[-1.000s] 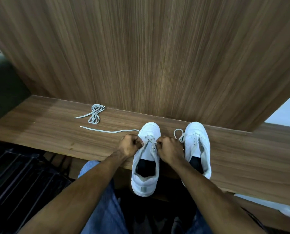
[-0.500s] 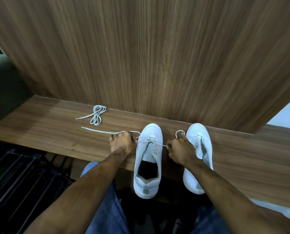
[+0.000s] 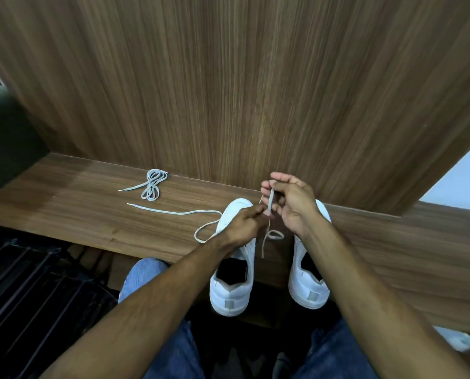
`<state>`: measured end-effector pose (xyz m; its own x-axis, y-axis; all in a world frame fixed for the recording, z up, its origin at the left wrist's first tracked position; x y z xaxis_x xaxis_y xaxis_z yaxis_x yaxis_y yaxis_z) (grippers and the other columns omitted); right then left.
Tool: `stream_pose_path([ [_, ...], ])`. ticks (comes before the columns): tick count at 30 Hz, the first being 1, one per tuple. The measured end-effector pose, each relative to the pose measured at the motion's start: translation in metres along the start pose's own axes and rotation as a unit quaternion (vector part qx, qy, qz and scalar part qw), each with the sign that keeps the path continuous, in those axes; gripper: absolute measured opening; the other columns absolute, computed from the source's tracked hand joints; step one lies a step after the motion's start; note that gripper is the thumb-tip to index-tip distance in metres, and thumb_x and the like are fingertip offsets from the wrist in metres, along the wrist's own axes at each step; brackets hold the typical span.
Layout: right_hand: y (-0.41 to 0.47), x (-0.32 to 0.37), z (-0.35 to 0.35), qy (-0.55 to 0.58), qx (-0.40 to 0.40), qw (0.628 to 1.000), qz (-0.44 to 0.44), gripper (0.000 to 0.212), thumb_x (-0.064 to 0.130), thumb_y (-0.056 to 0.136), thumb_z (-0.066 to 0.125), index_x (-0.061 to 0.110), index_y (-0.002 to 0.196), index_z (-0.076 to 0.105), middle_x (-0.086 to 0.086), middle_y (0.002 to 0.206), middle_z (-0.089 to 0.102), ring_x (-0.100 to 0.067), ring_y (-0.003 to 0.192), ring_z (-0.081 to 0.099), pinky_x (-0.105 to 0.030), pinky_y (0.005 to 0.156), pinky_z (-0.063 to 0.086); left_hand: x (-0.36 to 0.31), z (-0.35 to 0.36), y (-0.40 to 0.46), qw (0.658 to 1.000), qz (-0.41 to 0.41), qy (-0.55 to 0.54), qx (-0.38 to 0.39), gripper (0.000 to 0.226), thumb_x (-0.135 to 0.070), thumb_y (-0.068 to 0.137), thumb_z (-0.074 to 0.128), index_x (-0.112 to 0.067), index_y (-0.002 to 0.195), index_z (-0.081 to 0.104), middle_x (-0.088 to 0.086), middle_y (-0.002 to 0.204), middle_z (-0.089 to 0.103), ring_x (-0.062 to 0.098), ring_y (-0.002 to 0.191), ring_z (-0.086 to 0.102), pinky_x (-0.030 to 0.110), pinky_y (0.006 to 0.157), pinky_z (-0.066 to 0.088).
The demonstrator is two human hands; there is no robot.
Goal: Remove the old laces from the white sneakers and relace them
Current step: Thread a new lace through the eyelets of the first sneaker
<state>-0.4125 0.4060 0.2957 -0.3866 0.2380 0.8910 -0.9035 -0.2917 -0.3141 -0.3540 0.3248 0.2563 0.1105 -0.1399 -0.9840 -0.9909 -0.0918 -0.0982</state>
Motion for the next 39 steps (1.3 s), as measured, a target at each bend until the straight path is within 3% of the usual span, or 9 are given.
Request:
stream_pose_path([
  [7, 0.009, 0.005, -0.042, -0.046, -0.084, 0.995, -0.029, 0.019, -0.007, 0.088, 0.055, 0.01, 0.095, 0.061, -0.008, 0.079, 0.068, -0.014, 0.073, 0.065, -0.032, 0.071, 0.057, 0.018, -0.044, 0.002, 0.996, -0.02, -0.062, -0.061, 0.029, -0.009, 0.099, 0.047, -0.011, 0.072, 0.057, -0.004, 0.061, 0.06, 0.021, 0.064, 0.055, 0.026, 0.063, 0.045],
  [12, 0.019, 0.006, -0.087, -0.328, -0.172, 0.922, -0.112, 0.022, -0.002, 0.081, 0.062, 0.019, 0.082, 0.069, 0.002, 0.072, 0.065, -0.012, 0.068, 0.061, -0.028, 0.067, 0.053, 0.025, -0.09, 0.002, 0.995, -0.01, 0.066, -0.075, 0.024, -0.014, 0.095, 0.058, -0.01, 0.071, 0.057, 0.008, 0.07, 0.053, 0.015, 0.064, 0.044, 0.022, 0.059, 0.039],
  [15, 0.014, -0.005, -0.063, -0.529, -0.109, 0.825, -0.167, 0.019, 0.012, 0.083, 0.065, 0.028, 0.092, 0.071, 0.0, 0.103, 0.062, -0.021, 0.098, 0.062, -0.031, 0.089, 0.049, 0.018, -0.085, 0.001, 0.994, 0.01, 0.088, -0.057, 0.021, -0.016, 0.093, 0.06, -0.008, 0.074, 0.06, -0.002, 0.059, 0.049, 0.002, 0.05, 0.039, 0.015, 0.049, 0.034],
  [17, 0.009, -0.022, -0.032, -0.575, -0.009, 0.797, -0.185, 0.028, 0.019, 0.083, 0.068, 0.022, 0.111, 0.069, -0.003, 0.124, 0.052, -0.022, 0.11, 0.056, -0.033, 0.096, 0.046, 0.011, -0.072, 0.004, 0.993, 0.03, 0.105, -0.045, 0.019, -0.015, 0.093, 0.062, -0.007, 0.075, 0.063, -0.015, 0.049, 0.046, -0.001, 0.044, 0.036, 0.012, 0.047, 0.031],
  [21, -0.002, -0.038, 0.012, -0.626, 0.082, 0.738, -0.24, 0.011, 0.022, 0.086, 0.062, 0.019, 0.087, 0.072, -0.004, 0.097, 0.065, -0.028, 0.099, 0.06, -0.036, 0.083, 0.047, 0.006, -0.053, 0.011, 0.99, 0.058, 0.124, -0.034, 0.021, -0.017, 0.092, 0.063, -0.011, 0.073, 0.066, -0.008, 0.057, 0.051, 0.002, 0.055, 0.039, 0.019, 0.055, 0.032],
  [27, 0.014, -0.006, -0.056, -0.523, -0.089, 0.832, -0.161, 0.019, 0.019, 0.084, 0.063, 0.03, 0.073, 0.073, 0.002, 0.082, 0.073, -0.02, 0.088, 0.067, -0.032, 0.082, 0.051, 0.033, -0.092, 0.01, 0.984, 0.011, 0.151, -0.094, 0.024, -0.025, 0.09, 0.066, -0.021, 0.066, 0.063, -0.017, 0.048, 0.054, -0.001, 0.051, 0.047, 0.021, 0.055, 0.039],
  [31, 0.017, 0.008, -0.097, -0.56, -0.162, 0.8, -0.143, 0.018, 0.015, 0.083, 0.062, 0.027, 0.074, 0.071, -0.01, 0.096, 0.072, -0.032, 0.099, 0.064, -0.03, 0.077, 0.045, 0.046, -0.113, 0.007, 0.982, -0.004, 0.153, -0.115, 0.02, -0.026, 0.088, 0.068, -0.019, 0.07, 0.067, -0.012, 0.059, 0.063, 0.006, 0.06, 0.053, 0.028, 0.064, 0.044],
  [35, 0.012, -0.015, -0.058, -0.623, -0.026, 0.752, -0.212, 0.028, 0.018, 0.081, 0.065, 0.017, 0.109, 0.069, -0.005, 0.112, 0.064, -0.027, 0.11, 0.059, -0.036, 0.091, 0.047, 0.038, -0.095, 0.009, 0.979, 0.009, 0.176, -0.104, 0.021, -0.028, 0.088, 0.068, -0.026, 0.067, 0.065, -0.015, 0.049, 0.055, -0.003, 0.044, 0.044, 0.021, 0.052, 0.036],
  [39, -0.001, -0.047, -0.003, -0.608, 0.115, 0.747, -0.241, 0.028, 0.026, 0.088, 0.063, 0.021, 0.115, 0.067, 0.004, 0.107, 0.061, -0.019, 0.108, 0.056, -0.031, 0.086, 0.044, 0.03, -0.063, 0.013, 0.978, 0.047, 0.195, -0.057, 0.018, -0.026, 0.086, 0.07, -0.028, 0.068, 0.069, -0.008, 0.07, 0.07, 0.003, 0.067, 0.059, 0.03, 0.07, 0.049],
])
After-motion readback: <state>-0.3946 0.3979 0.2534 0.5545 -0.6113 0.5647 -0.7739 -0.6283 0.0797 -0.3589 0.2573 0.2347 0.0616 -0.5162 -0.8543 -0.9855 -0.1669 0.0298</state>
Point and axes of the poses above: each hand's wrist, its own y-axis towards the middle knuckle, its own z-axis out of the palm, x = y × z, the point moved 8 cm from there along y, towards the middle knuckle
